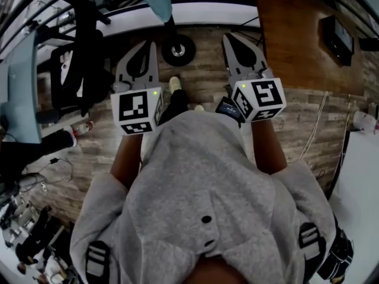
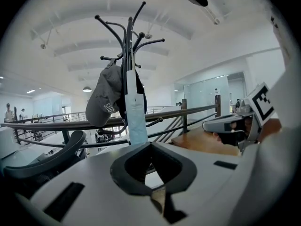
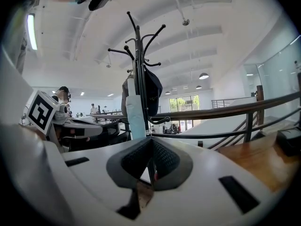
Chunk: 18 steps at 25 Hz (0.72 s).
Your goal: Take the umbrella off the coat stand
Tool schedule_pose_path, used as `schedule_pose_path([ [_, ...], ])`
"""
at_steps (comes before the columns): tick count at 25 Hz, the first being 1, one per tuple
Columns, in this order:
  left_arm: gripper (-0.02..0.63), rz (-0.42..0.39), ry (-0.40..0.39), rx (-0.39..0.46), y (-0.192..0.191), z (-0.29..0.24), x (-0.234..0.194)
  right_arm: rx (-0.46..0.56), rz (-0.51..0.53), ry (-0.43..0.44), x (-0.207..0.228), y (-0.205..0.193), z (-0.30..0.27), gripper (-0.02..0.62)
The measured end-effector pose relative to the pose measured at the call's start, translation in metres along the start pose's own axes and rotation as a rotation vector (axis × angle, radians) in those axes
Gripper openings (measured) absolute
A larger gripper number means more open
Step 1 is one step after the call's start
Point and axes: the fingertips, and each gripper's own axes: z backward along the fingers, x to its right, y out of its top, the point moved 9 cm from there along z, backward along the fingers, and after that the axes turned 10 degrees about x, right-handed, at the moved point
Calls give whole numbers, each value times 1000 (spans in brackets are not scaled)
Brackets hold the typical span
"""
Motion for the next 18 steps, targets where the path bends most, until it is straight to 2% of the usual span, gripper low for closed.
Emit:
schedule_pose_path([
  [9, 14, 13, -27, 3, 2, -33, -39, 1, 16, -7, -5, 8, -54, 9],
  [18, 14, 28, -51, 25, 5, -54, -59, 3, 42, 3, -12, 17, -79, 9],
])
